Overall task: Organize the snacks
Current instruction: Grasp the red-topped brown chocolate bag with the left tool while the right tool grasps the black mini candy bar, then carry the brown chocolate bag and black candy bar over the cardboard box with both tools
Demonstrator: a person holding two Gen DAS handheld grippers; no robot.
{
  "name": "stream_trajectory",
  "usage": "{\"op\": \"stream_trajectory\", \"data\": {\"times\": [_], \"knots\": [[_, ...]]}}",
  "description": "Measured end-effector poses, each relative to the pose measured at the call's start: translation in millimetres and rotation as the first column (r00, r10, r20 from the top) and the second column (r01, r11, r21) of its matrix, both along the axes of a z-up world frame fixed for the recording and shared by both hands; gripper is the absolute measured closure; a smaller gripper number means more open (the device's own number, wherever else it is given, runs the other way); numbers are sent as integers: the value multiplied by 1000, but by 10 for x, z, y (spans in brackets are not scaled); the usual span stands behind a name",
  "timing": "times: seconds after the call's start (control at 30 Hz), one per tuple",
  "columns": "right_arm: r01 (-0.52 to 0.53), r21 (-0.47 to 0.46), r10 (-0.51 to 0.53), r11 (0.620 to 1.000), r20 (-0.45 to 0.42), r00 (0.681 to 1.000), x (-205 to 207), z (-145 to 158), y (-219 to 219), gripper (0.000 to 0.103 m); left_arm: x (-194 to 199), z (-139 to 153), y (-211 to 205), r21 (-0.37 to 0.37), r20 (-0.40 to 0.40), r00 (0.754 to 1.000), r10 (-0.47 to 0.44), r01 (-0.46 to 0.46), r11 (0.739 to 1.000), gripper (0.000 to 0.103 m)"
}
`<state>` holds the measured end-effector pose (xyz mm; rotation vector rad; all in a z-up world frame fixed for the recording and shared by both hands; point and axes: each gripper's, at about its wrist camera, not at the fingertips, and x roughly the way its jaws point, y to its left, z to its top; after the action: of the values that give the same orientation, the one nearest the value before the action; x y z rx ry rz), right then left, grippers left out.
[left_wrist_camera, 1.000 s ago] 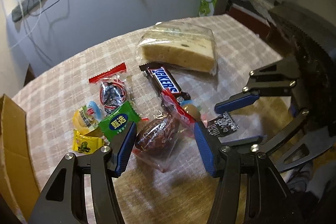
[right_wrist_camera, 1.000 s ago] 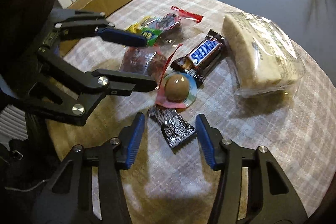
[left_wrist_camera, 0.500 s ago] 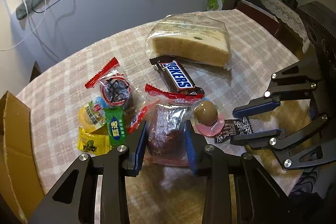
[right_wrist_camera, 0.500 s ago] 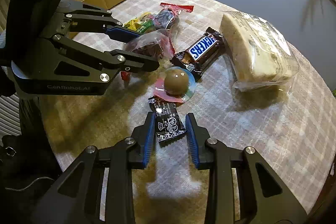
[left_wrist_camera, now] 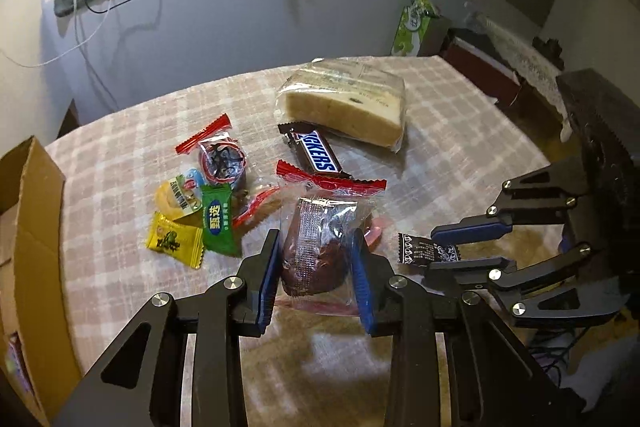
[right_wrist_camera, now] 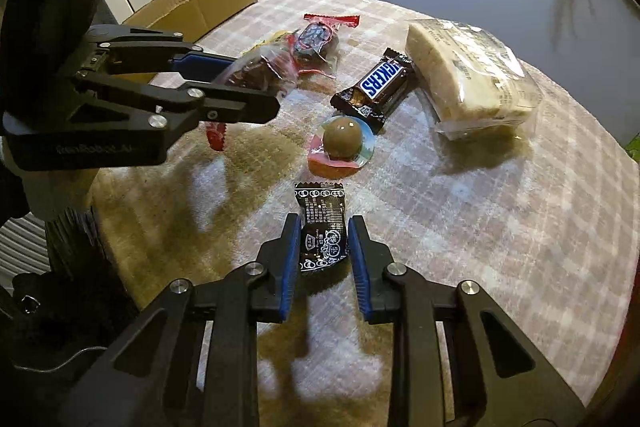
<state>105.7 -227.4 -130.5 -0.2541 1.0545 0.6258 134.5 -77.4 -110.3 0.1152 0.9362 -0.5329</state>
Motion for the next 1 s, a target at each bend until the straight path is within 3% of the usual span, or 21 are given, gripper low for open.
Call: {"op": "stream_trajectory", "data": {"times": [0.43, 0.7, 1.0], "knots": [[18, 30, -19, 999, 56, 998, -109, 307, 65, 78, -181, 238, 405, -54, 41, 996, 81, -79, 995, 72], [-25, 43, 20, 999, 97, 995, -74, 504, 407, 78, -252, 336, 745, -40, 65, 986, 153, -150, 988, 72], [-92, 68, 81, 993, 151, 985, 63, 749, 972, 78, -298, 462, 1317, -52, 100, 957, 272, -268, 962, 72]]}}
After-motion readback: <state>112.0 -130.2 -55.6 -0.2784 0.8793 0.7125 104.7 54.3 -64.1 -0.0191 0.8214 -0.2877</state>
